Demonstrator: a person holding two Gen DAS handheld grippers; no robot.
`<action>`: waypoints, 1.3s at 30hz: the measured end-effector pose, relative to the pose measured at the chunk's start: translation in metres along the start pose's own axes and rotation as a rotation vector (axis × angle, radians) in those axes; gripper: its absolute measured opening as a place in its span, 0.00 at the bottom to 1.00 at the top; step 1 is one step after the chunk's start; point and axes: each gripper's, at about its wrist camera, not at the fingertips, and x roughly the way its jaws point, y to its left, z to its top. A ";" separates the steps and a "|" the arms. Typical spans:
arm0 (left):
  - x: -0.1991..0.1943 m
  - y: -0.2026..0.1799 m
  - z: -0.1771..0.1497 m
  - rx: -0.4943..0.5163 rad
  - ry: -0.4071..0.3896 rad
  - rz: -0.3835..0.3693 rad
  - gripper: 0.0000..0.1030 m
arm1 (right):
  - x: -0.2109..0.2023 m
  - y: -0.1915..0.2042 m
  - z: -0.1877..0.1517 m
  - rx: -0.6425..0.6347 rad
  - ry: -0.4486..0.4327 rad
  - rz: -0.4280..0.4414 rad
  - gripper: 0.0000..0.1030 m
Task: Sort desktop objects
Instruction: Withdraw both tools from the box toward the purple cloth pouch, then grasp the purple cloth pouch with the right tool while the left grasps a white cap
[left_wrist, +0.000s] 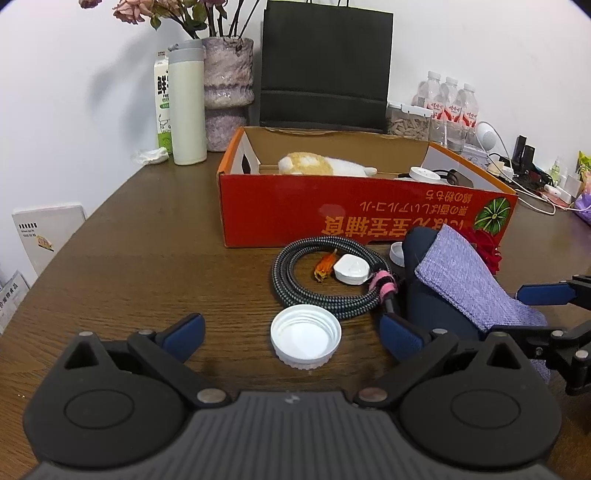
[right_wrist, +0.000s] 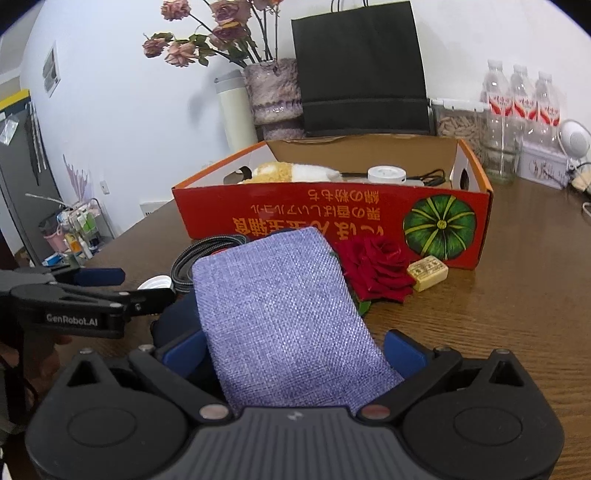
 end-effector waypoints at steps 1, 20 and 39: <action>0.001 0.001 0.000 -0.006 0.005 -0.004 0.97 | 0.000 0.000 0.000 0.000 -0.002 0.005 0.94; 0.003 0.002 -0.002 -0.018 0.005 0.009 0.40 | -0.013 -0.003 -0.002 0.045 -0.055 0.040 0.17; -0.045 -0.016 0.045 0.037 -0.217 -0.010 0.39 | -0.070 0.000 0.043 -0.024 -0.345 -0.015 0.07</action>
